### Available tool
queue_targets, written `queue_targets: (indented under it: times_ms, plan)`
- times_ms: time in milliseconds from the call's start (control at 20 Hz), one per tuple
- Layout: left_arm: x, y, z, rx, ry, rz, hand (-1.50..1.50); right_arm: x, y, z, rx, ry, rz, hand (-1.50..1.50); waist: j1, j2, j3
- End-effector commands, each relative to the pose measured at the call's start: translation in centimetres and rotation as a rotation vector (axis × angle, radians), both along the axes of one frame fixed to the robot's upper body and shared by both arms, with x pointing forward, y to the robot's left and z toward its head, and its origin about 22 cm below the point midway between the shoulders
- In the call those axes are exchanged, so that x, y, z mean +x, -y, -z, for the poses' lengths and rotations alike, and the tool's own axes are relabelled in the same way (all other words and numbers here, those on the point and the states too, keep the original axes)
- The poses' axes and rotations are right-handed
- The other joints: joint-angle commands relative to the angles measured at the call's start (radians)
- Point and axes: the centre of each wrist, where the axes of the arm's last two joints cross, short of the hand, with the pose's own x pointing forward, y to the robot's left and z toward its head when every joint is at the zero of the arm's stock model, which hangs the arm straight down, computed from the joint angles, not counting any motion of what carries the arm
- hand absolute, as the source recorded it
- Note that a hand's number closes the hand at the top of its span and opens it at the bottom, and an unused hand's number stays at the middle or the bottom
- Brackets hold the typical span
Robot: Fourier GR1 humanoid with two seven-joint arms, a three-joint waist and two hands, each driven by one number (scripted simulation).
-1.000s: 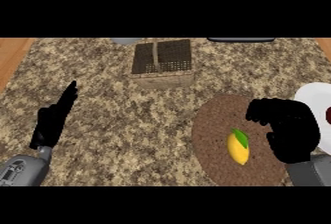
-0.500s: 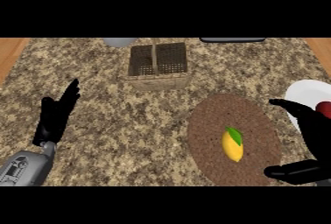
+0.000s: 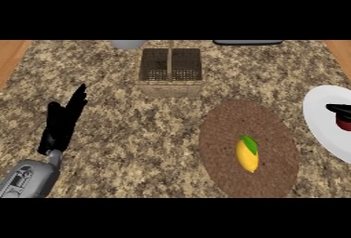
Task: Pick the lemon from the placemat and place it in the basket
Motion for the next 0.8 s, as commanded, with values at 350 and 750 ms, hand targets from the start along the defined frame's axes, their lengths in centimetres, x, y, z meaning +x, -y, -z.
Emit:
queue_targets:
  times_ms: [350, 750]
  plan:
    - [0.7, 0.2, -0.4, -0.011, -0.004, 0.026, 0.00, -1.8, 0.0, -1.0, -0.138, -0.140, -0.082, -1.50, 0.013, 0.003, 0.001]
    - [0.8, -0.1, -1.0, -0.023, 0.002, 0.020, 0.00, -1.4, 0.7, 1.4, -0.087, -0.076, 0.027, -1.50, 0.019, 0.004, 0.002]
